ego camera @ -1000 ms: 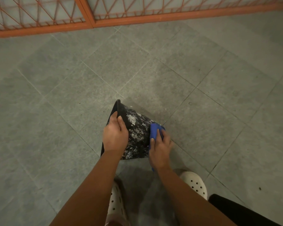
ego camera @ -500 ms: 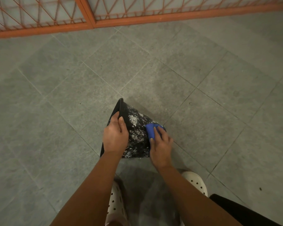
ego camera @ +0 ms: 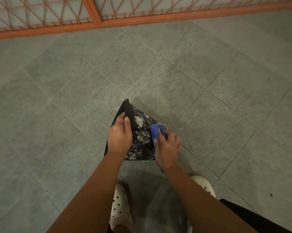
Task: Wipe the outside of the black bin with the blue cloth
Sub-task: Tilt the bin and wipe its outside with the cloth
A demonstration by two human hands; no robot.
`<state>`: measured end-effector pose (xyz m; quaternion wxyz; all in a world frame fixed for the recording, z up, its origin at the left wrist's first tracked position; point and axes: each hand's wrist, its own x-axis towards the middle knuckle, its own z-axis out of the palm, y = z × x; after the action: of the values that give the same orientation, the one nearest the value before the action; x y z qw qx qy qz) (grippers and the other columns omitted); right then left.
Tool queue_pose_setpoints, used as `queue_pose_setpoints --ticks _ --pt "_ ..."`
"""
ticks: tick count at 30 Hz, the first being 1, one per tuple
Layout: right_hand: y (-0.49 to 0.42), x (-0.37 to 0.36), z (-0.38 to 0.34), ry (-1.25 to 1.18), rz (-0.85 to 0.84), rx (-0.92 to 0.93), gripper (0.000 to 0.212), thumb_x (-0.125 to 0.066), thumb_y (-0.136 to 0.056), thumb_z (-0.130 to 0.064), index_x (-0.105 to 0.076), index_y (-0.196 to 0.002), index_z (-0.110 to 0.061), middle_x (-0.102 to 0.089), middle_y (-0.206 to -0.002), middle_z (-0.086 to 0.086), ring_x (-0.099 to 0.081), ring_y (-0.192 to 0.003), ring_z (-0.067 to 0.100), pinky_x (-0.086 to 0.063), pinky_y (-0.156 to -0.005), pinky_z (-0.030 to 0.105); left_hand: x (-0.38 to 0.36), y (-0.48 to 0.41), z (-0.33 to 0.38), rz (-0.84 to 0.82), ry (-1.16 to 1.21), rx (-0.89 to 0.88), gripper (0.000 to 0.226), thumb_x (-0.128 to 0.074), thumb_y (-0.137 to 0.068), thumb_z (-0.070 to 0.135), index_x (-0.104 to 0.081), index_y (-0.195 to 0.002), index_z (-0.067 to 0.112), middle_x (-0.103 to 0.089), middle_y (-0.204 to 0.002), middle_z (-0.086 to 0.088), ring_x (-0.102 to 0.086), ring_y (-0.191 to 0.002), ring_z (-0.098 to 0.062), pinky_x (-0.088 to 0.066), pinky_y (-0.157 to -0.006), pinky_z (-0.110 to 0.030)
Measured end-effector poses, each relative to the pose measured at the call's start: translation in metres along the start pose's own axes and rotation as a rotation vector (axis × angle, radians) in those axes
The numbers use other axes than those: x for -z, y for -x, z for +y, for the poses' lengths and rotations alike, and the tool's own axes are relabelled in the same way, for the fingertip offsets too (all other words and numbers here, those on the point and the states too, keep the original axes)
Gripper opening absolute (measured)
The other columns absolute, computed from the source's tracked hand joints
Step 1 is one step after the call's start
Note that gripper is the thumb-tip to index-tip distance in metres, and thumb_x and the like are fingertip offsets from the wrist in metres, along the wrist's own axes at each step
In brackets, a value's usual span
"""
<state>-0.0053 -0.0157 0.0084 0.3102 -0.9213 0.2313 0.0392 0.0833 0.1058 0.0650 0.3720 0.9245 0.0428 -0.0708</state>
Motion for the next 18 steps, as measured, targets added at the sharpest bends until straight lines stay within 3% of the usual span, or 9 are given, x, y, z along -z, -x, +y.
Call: queue_pose_setpoints --ticks 2,3,5,7,10,13,16,18 --pt "-0.012 0.003 0.0 -0.042 -0.034 -0.004 0.039 -0.048 -0.094 -0.024 -0.052 -0.129 -0.008 -0.041 -0.135 0.012 -0.036 -0.122 0.031 -0.032 -0.104 0.042 0.003 0.0 0.0 -0.038 0.042 0.014 0.043 -0.037 -0.102 0.029 -0.045 -0.139 0.01 -0.067 -0.109 -0.01 -0.06 -0.099 -0.018 -0.04 -0.083 -0.024" --pt "-0.017 0.005 0.001 -0.127 -0.061 -0.041 0.039 -0.045 -0.095 -0.021 -0.049 -0.131 -0.005 -0.036 -0.141 0.012 -0.033 -0.127 0.028 -0.026 -0.11 0.035 0.004 0.001 0.0 -0.062 0.051 0.006 0.045 -0.036 -0.102 0.03 -0.042 -0.142 0.01 -0.067 -0.106 -0.009 -0.058 -0.094 -0.012 -0.04 -0.082 -0.023" --pt "-0.018 0.007 0.003 -0.265 -0.086 -0.128 0.039 -0.039 -0.097 -0.015 -0.044 -0.133 0.001 -0.031 -0.147 0.011 -0.029 -0.134 0.025 -0.019 -0.115 0.03 0.004 0.005 0.003 -0.096 0.01 -0.042 0.047 -0.034 -0.102 0.032 -0.039 -0.144 0.011 -0.063 -0.074 -0.001 -0.055 -0.066 -0.008 -0.043 -0.065 -0.025" --pt "-0.005 0.006 -0.001 -0.25 -0.055 -0.163 0.041 -0.038 -0.098 -0.013 -0.04 -0.136 0.0 -0.03 -0.15 0.01 -0.026 -0.136 0.026 -0.018 -0.116 0.032 0.001 0.006 0.004 -0.074 -0.072 -0.115 0.046 -0.032 -0.102 0.03 -0.043 -0.141 0.006 -0.062 -0.069 -0.003 -0.059 -0.063 -0.016 -0.048 -0.062 -0.03" --pt "0.017 0.0 -0.017 -0.335 0.014 -0.101 0.043 -0.044 -0.095 -0.01 -0.038 -0.137 -0.002 -0.034 -0.147 0.009 -0.027 -0.134 0.026 -0.022 -0.114 0.035 -0.002 0.003 0.003 -0.039 -0.112 -0.154 0.043 -0.032 -0.102 0.025 -0.053 -0.13 0.001 -0.07 -0.09 -0.012 -0.066 -0.081 -0.025 -0.049 -0.068 -0.023" --pt "0.006 -0.001 -0.021 -0.328 -0.021 0.014 0.044 -0.047 -0.094 -0.007 -0.039 -0.137 -0.003 -0.039 -0.145 0.01 -0.029 -0.135 0.027 -0.023 -0.115 0.036 0.001 0.003 0.002 0.006 -0.103 -0.124 0.037 -0.035 -0.102 0.02 -0.056 -0.123 -0.001 -0.065 -0.081 -0.007 -0.056 -0.067 -0.015 -0.038 -0.055 -0.003" --pt "-0.011 0.001 -0.007 -0.226 -0.083 -0.012 0.043 -0.043 -0.096 -0.01 -0.038 -0.138 -0.003 -0.034 -0.148 0.01 -0.027 -0.136 0.027 -0.019 -0.116 0.033 0.002 0.005 0.002 0.04 -0.094 -0.069 0.036 -0.035 -0.102 0.02 -0.054 -0.124 -0.001 -0.061 -0.073 -0.006 -0.049 -0.059 -0.012 -0.037 -0.047 -0.007" --pt "-0.009 0.001 0.005 -0.162 -0.09 -0.101 0.042 -0.039 -0.097 -0.012 -0.037 -0.138 -0.001 -0.03 -0.15 0.012 -0.024 -0.135 0.03 -0.017 -0.115 0.033 -0.001 0.006 0.004 0.036 -0.114 -0.078 0.037 -0.035 -0.102 0.023 -0.054 -0.125 0.001 -0.059 -0.069 -0.001 -0.055 -0.057 -0.014 -0.036 -0.046 -0.01"
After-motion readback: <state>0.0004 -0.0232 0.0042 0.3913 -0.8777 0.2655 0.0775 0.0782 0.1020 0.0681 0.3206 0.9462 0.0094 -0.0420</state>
